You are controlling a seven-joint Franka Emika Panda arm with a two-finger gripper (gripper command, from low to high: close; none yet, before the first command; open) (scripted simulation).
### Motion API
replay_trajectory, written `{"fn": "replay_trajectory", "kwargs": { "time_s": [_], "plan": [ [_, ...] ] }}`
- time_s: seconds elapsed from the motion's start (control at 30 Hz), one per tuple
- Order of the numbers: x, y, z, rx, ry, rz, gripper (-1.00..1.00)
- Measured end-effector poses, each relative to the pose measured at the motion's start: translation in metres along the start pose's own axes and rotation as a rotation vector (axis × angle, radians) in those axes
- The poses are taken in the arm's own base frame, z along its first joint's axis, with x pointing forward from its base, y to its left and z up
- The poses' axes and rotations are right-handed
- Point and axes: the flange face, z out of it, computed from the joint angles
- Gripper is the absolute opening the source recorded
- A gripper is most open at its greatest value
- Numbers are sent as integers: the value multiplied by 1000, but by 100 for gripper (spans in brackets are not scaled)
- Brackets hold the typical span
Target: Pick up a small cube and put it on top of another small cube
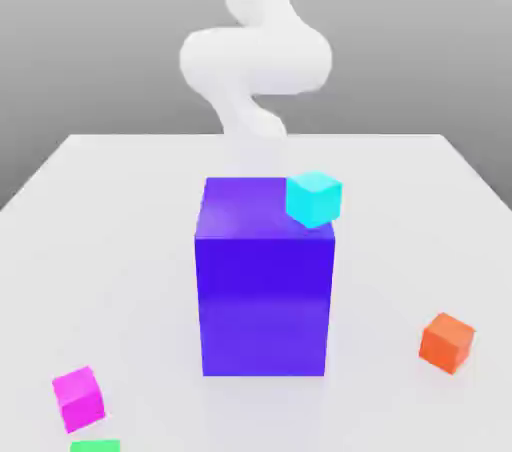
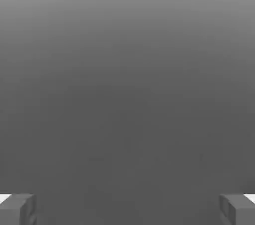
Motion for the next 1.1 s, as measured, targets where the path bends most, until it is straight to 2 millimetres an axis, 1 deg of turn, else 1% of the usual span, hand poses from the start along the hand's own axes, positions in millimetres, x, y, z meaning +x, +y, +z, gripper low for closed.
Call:
{"fn": "replay_trajectory", "kwargs": {
  "time_s": [0.13,0.27,0.4,0.53,0.63,0.73,0.83,0.93,1.0,1.1],
  "plan": [
    [16,28,79,-39,-114,-72,0],
    [21,63,152,-77,-214,-137,0],
    [16,106,220,-119,-305,-200,0],
    [5,156,279,-166,-388,-264,0],
    [-6,200,316,-210,-444,-306,0],
    [-21,244,347,-255,-502,-359,0],
    [-37,287,371,-303,-560,-419,0],
    [-53,334,387,-358,-618,-477,0],
    [-63,351,403,-372,-630,-494,0],
    [-81,372,431,-375,-634,-499,0]
  ]
}}
